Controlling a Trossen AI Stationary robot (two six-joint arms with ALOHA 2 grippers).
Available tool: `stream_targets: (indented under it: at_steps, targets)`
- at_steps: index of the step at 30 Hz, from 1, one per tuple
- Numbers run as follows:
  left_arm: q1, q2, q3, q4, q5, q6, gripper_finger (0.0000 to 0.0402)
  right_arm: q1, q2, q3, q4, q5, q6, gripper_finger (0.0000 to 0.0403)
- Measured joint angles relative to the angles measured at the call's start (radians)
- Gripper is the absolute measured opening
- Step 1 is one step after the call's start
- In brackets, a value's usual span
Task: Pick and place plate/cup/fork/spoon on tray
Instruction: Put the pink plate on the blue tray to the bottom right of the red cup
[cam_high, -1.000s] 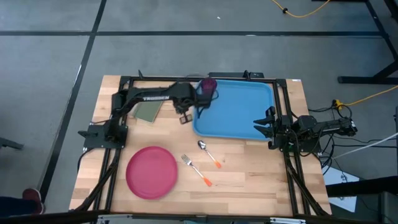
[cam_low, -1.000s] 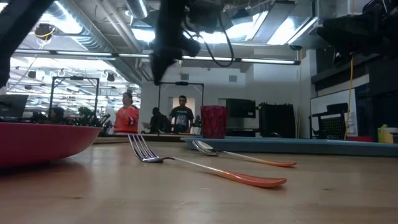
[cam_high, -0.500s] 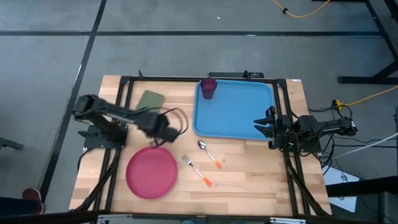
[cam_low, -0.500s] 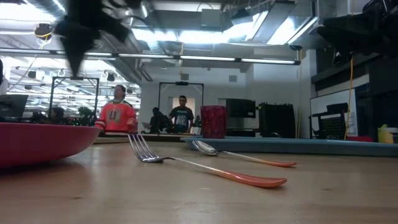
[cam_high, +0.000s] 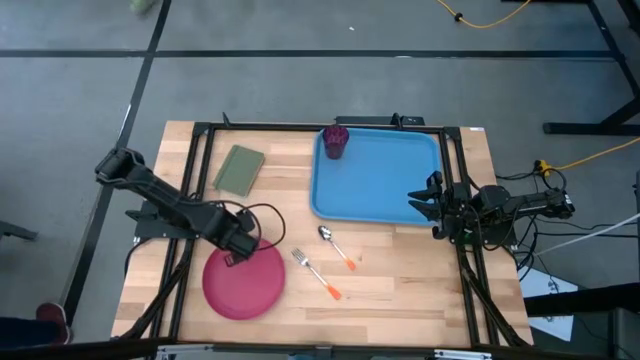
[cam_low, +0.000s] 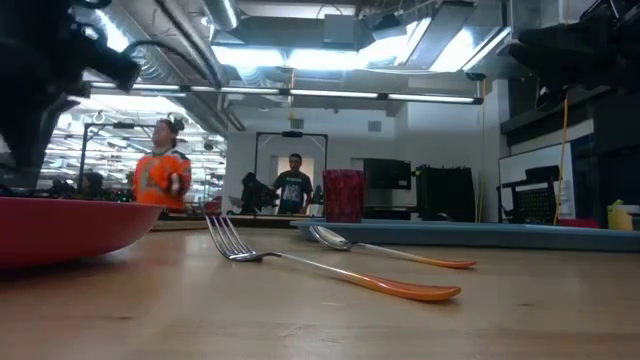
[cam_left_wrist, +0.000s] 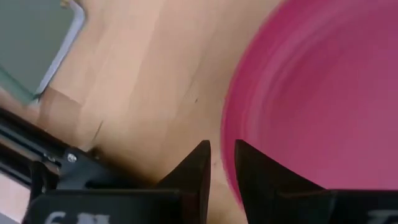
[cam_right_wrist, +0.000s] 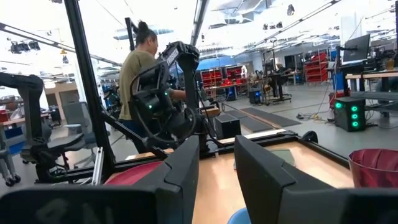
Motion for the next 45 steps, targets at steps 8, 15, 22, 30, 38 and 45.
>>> stream_targets:
  at_steps: [8,15,22,30,38,45]
  targets:
    - [0.043,0.000,-0.095,0.076,0.011,0.035,0.0065,0.000,0.000,0.000,-0.010,0.000,0.001,0.0108]
    - [0.084,0.000,-0.045,0.109,-0.013,0.062,0.0065,0.000,0.000,0.000,-0.011,0.000,0.001,0.0108]
    - [0.179,0.000,-0.041,0.251,0.000,0.155,0.0088,0.000,0.000,0.000,-0.010,-0.070,0.001,0.0108]
    - [0.250,0.000,-0.041,0.236,0.012,0.191,0.0127,0.000,0.000,0.000,-0.009,-0.199,0.001,0.0108]
    - [0.264,0.000,-0.041,0.272,0.008,0.186,0.0131,0.000,0.000,0.000,-0.008,-0.201,0.054,0.0108]
    - [0.264,0.001,-0.041,0.277,0.002,0.192,0.0131,0.000,0.000,0.000,-0.008,-0.202,0.040,0.0108]
